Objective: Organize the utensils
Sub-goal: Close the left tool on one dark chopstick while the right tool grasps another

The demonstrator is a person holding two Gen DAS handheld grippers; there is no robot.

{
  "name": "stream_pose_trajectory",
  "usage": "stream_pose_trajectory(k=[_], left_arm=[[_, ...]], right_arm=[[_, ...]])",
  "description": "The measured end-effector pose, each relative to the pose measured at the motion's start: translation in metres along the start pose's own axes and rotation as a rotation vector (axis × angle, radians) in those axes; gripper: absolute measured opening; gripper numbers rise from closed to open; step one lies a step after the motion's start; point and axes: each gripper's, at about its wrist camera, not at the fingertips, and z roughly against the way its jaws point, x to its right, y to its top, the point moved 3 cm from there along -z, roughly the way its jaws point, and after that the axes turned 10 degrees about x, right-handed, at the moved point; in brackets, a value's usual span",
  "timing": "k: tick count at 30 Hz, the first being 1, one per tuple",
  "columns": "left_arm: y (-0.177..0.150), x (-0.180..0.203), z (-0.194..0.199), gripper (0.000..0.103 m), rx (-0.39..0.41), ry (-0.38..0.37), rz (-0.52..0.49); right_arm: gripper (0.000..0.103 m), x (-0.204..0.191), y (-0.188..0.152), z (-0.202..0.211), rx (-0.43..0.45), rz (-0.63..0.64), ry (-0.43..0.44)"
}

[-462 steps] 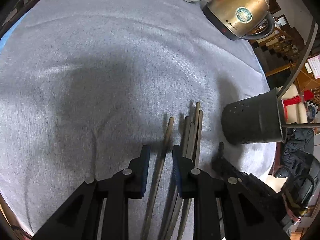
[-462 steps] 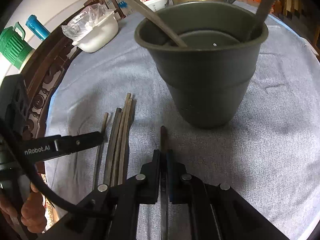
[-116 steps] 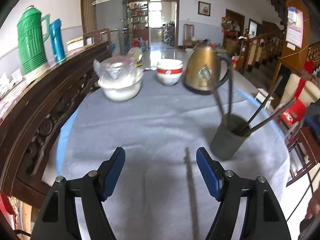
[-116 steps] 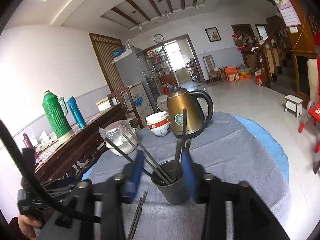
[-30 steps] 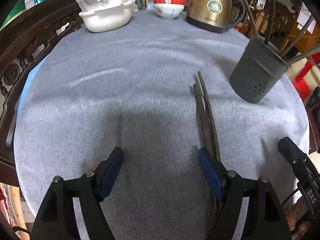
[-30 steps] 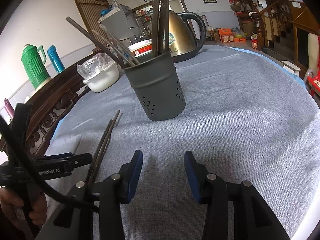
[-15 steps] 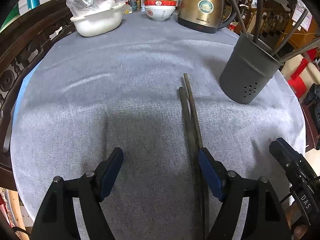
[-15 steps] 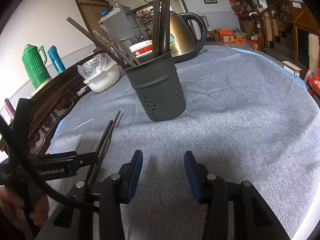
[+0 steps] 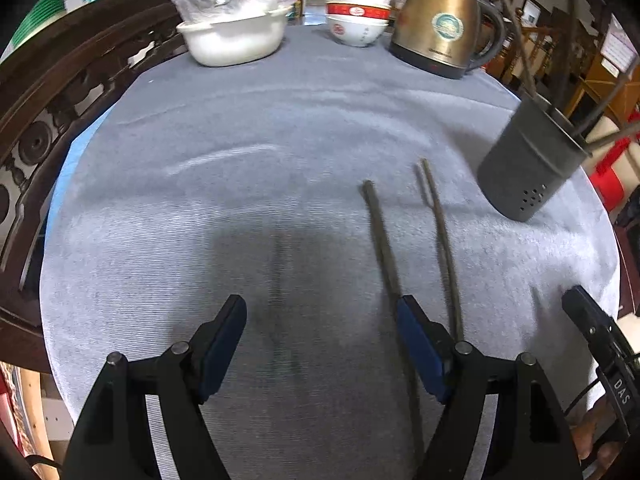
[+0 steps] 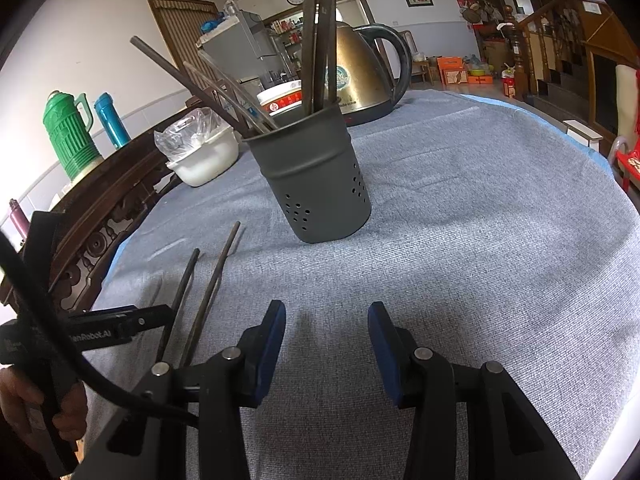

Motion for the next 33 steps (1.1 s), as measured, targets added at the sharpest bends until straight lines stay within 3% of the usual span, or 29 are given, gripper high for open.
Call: stream_pose_trajectory(k=[10, 17, 19, 24, 29, 33], left_arm=[[0.020, 0.007, -0.003, 0.076, -0.007, -0.065, 0.051], [0.024, 0.017, -0.018, 0.049, -0.067, -0.117, 0.080], [0.024, 0.018, -0.020, 0.046, -0.071, -0.125, 0.087], [0.025, 0.018, -0.024, 0.015, -0.076, -0.151, 0.092], [0.024, 0.009, -0.022, 0.010, -0.082, -0.168, 0.093], [0.024, -0.003, -0.018, 0.010, -0.094, -0.178, 0.107]], right_arm=[[0.047, 0.000, -0.001, 0.000, 0.001, 0.003, 0.000], [0.046, -0.001, -0.001, -0.001, -0.004, 0.006, 0.001], [0.046, -0.001, -0.001, -0.001, -0.006, 0.007, 0.001], [0.046, -0.002, -0.001, -0.003, -0.018, 0.011, 0.000], [0.043, -0.010, 0.004, -0.008, -0.036, 0.066, -0.019], [0.040, -0.042, 0.014, -0.012, -0.045, 0.142, 0.052]])
